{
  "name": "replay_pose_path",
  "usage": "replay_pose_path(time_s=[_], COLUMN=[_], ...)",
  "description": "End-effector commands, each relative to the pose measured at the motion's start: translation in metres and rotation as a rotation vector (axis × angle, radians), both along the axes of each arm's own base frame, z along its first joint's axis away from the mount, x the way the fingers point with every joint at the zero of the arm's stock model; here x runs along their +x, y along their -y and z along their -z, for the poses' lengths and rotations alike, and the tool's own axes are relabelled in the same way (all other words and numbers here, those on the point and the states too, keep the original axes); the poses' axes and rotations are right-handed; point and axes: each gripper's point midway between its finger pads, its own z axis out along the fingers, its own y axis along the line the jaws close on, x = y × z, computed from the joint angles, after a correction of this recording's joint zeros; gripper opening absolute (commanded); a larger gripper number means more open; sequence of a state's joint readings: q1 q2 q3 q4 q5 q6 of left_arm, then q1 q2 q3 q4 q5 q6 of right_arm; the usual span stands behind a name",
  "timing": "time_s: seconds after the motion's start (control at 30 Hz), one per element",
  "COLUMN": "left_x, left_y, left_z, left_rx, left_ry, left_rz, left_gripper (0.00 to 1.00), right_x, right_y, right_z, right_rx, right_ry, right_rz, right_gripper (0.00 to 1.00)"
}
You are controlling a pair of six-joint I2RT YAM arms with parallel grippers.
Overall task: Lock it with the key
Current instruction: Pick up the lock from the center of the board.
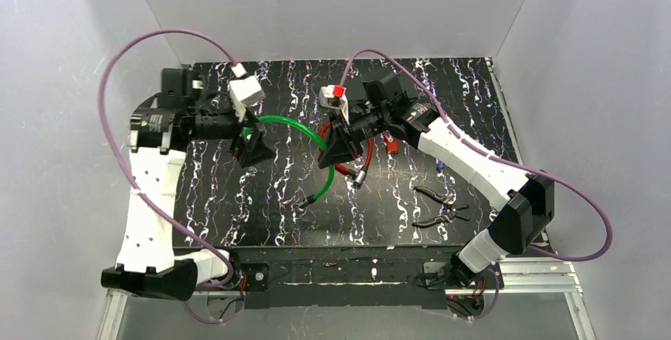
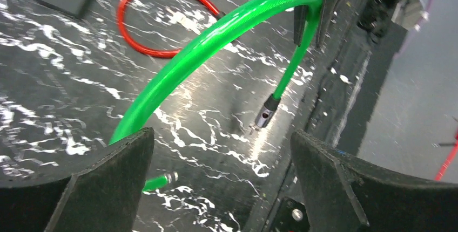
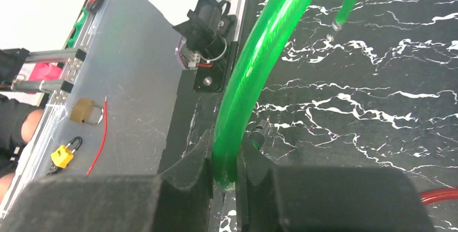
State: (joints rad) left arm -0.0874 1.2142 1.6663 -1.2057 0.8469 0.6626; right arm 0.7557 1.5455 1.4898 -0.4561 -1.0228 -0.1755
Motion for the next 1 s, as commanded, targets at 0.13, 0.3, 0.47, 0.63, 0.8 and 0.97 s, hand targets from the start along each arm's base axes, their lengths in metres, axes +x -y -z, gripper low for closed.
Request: replay_pose_path(time_s=[0.13, 0.3, 0.47, 0.63, 0.8, 0.97], left_x=[-0.029, -0.042, -0.046, -0.038, -0.034, -0.033], left_y=[0.016, 0.015, 0.012, 0.018, 0.021, 0.023], left_z=[0.008, -0.004, -0.031, -0.033, -0.004, 0.007], left_rx=[-0.016, -0.023, -0.007, -0.031, 0.005, 0.002], left_ry=[-0.042, 0.038, 0.100, 0.071, -0.029, -0.070], left_rz=[0.099, 0.135, 0.182, 0.204, 0.224, 0.209], left_gripper=[0.83, 0.84, 0.85, 0.89, 0.91, 0.78], right_x=[-0.012, -0.015, -0.018, -0.019, -0.023, -0.028], right_y=[0.002, 0.004, 0.007, 0.007, 0.008, 0.006], right_z=[-0.019, -0.014, -0.008, -0.012, -0.021, -0.024], right_rx=[0.053, 0.038, 0.024, 0.035, 0.052, 0.058], right_ry=[0.122, 0.107, 0.095, 0.099, 0.112, 0.115], right_rz=[-0.080, -0.090, -0.087, -0.090, -0.097, -0.112], right_gripper=[0.01, 0.01, 0.01, 0.01, 0.01, 0.01])
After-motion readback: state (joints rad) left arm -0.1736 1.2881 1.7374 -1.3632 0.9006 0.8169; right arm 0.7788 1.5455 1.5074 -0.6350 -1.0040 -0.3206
